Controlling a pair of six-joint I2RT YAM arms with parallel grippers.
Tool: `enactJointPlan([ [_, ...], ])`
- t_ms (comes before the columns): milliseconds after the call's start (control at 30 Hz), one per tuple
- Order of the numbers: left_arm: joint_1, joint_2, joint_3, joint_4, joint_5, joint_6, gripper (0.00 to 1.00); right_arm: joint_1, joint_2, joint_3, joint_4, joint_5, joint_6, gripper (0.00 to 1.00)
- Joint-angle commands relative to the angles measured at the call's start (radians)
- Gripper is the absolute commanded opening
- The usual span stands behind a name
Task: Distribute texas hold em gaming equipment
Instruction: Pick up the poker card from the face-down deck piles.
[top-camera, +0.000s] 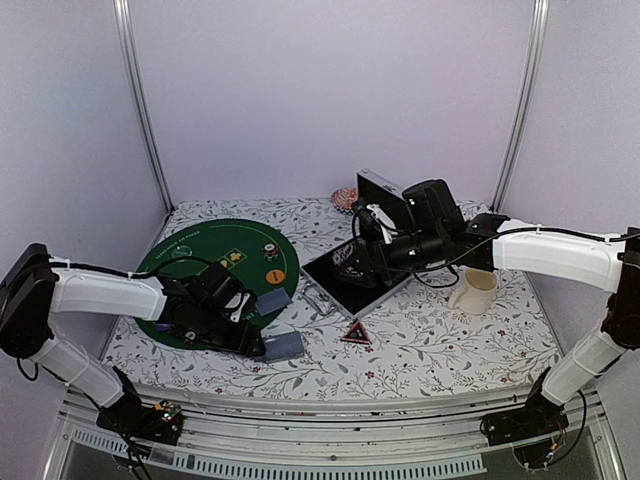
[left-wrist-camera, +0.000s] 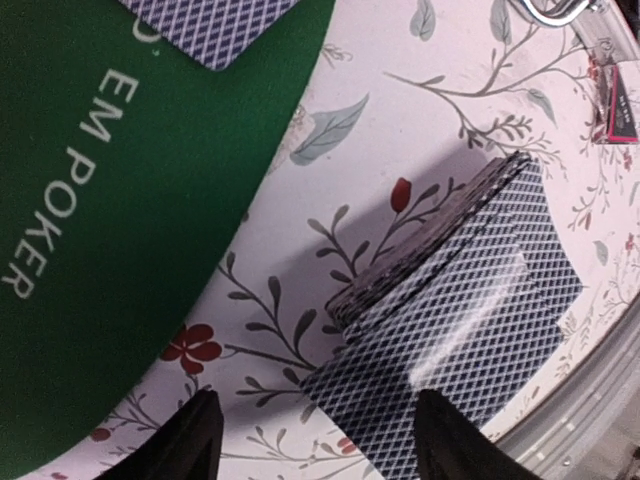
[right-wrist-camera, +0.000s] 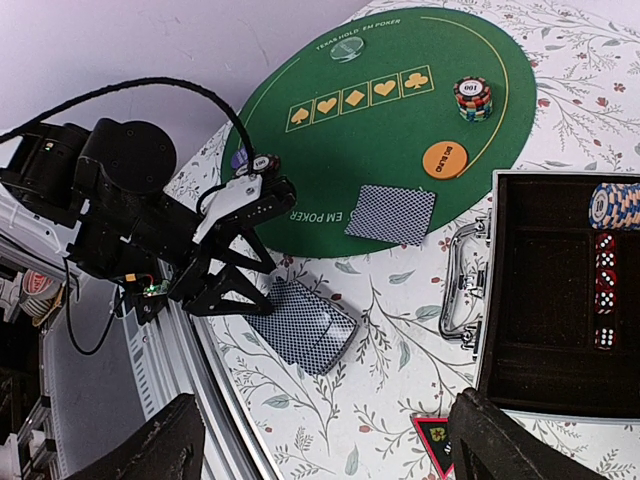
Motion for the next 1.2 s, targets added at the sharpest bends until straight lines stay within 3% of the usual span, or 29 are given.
enactJointPlan([
  [0,0.048,-0.032,-0.094,0.156,0.155,-0.069,0.63,0.006,0.003,0.028,-0.008,-0.012,-0.004,0.86],
  [333,0.108,-0.048,-0.193,0.32,0.27,-0.133,0.53,0.008,-0.004,0.025,-0.006,-0.009,0.0,0.86],
  [700,0.137,-0.055,-0.22,0.34,0.303,-0.138,0.41,0.007,-0.003,0.026,-0.005,-0.009,0.001,0.86],
  [1167,0.153,-0.078,-0.215,0.309,0.312,-0.123,0.05,0.007,-0.003,0.028,-0.011,-0.004,-0.002,0.86],
])
